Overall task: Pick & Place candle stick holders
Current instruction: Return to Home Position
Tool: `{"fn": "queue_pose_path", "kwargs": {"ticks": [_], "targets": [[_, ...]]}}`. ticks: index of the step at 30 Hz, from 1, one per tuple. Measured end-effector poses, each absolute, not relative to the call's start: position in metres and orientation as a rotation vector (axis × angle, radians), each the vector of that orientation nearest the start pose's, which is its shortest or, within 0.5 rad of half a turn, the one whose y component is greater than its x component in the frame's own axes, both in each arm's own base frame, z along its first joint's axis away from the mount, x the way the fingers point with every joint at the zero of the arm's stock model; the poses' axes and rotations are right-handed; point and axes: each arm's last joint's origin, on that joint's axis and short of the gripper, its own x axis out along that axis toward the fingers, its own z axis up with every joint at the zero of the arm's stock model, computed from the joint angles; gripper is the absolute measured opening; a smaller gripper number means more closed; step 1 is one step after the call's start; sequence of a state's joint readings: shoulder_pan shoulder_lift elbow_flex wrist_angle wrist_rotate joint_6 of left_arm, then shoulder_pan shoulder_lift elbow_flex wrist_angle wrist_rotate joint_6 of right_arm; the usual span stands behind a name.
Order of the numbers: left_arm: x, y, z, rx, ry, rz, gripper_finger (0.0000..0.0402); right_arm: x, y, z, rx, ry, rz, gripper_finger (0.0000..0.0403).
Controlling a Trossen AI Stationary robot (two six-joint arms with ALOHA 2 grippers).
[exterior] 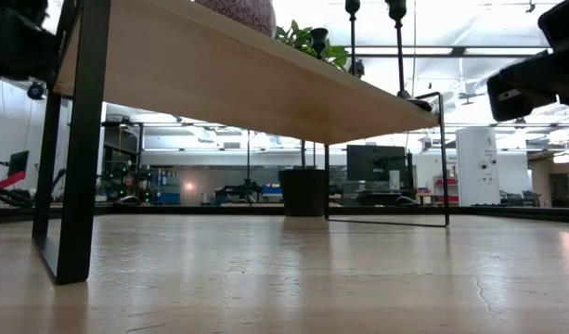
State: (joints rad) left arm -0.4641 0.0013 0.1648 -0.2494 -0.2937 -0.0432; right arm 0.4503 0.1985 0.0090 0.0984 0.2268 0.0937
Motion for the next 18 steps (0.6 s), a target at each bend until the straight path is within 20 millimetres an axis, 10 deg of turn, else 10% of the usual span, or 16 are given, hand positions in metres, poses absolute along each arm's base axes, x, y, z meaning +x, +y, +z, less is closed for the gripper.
{"fn": "queue_pose_path", "kwargs": {"ticks": [18], "targets": [[0.088,-0.033,0.180,-0.039,-0.090,-0.127,0.0014,0.096,0.041,0.161,-0.005,0.071,0.268,0.0008]]}}
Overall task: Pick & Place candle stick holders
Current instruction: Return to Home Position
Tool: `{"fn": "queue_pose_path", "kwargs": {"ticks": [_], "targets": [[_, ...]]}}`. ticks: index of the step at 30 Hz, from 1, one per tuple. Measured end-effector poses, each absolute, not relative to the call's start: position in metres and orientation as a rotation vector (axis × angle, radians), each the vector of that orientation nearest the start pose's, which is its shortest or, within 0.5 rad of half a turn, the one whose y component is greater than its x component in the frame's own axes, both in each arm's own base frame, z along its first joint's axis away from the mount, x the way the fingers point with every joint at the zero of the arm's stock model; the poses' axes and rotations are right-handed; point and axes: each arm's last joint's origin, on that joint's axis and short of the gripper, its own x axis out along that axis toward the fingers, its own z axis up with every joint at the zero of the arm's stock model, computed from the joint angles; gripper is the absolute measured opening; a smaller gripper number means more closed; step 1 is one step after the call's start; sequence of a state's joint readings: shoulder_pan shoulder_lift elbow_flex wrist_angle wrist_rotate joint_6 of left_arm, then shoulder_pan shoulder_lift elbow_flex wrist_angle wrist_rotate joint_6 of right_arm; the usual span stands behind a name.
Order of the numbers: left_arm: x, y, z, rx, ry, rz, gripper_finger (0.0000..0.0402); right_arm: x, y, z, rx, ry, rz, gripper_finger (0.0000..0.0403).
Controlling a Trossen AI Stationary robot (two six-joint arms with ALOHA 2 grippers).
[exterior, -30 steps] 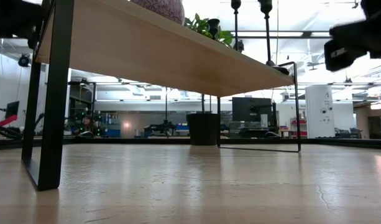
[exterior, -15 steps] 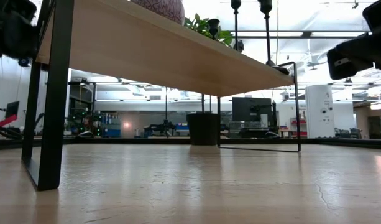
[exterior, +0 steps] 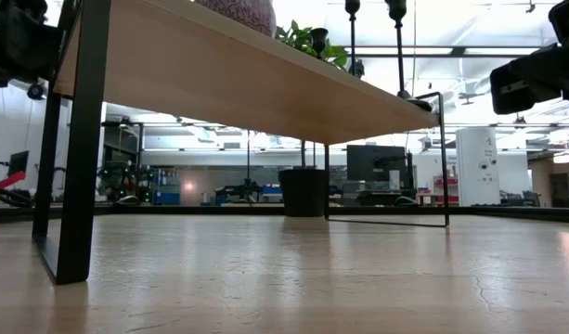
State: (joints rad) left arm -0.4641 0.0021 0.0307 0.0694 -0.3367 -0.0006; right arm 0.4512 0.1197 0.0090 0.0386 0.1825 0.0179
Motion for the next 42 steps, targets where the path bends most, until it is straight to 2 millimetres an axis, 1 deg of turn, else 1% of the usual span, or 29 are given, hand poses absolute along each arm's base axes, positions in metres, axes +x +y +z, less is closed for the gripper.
{"fn": "queue_pose_path", "kwargs": {"ticks": [42], "targets": [[0.0886,-0.0336,0.1783,-0.034,-0.080,-0.127,0.0014,0.0967,0.0410,0.1594,-0.010,0.087,0.268,0.0008]]}}
